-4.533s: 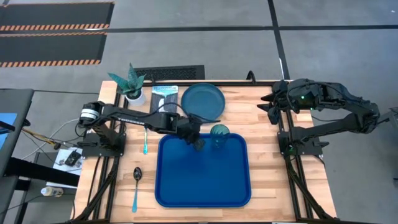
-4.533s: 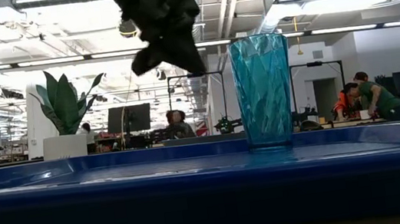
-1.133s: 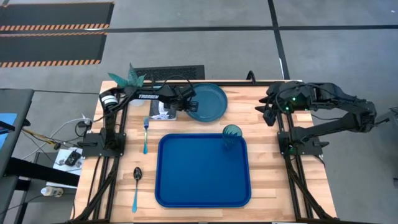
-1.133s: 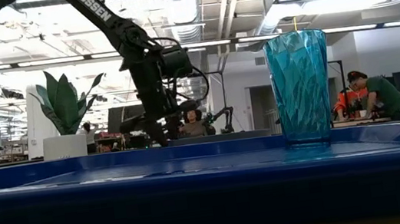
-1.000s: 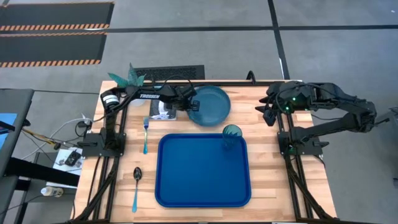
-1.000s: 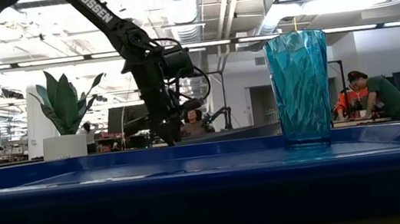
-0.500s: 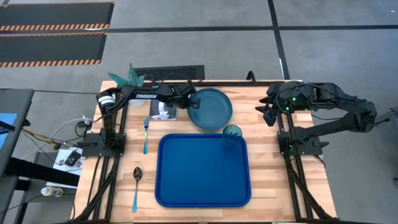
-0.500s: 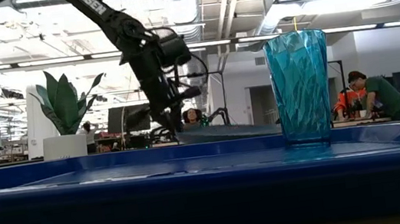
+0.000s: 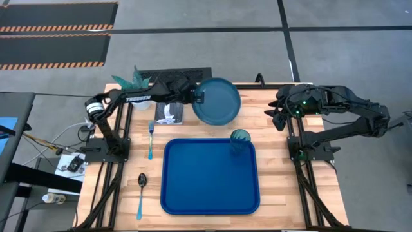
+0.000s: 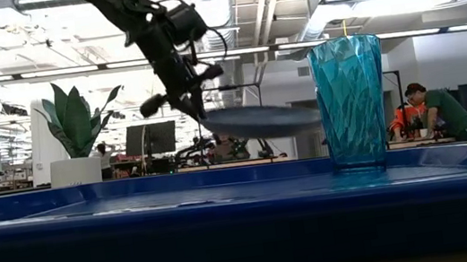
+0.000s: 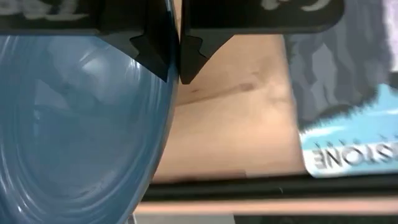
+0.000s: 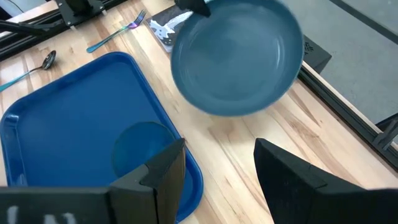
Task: Pick and place plate/cup/fork/spoon on tray
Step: Put the blue plate on the blue tray to the bottom of the blue cup
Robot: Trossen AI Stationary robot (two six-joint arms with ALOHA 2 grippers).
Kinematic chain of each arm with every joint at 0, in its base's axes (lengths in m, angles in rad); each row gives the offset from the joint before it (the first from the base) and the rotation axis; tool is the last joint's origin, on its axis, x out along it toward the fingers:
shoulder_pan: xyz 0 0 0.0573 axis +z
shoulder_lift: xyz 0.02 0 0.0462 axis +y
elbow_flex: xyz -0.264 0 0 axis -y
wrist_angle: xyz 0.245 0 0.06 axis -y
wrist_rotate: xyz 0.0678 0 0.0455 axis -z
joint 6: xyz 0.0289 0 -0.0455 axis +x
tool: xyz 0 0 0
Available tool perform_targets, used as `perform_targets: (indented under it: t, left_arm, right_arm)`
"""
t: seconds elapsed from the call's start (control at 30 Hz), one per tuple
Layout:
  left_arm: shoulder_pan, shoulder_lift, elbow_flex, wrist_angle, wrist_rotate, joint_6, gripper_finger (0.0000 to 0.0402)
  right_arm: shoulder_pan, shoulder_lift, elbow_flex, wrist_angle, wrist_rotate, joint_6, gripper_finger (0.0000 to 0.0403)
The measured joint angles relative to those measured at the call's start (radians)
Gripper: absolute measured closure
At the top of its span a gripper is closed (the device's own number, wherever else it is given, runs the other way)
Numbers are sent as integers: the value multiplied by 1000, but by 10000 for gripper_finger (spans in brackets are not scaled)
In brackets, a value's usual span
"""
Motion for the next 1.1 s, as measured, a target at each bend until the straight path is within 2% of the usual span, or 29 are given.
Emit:
perform_targets:
  t: [0.37,0.5,0.6,0.73,0.87,1.1]
  left_arm:
    - [-11,-250,0,-51,-100,32,401]
    - [-52,-360,1,-93,-97,38,401]
    - [-100,-443,2,-187,-98,43,401]
    - [-177,-547,2,-358,-90,16,401]
    - [-281,-618,2,-487,-42,-78,401]
    - [-557,-603,-6,-633,-30,-302,401]
  right_arm:
    - [0,0,0,0,0,-6,189]
    - [0,0,0,0,0,-5,189]
    - [0,0,0,-1,0,-6,189]
    - [0,0,0,0,0,-9,189]
    - [0,1,0,0,0,-17,189]
    - [0,2,0,17,0,-21,189]
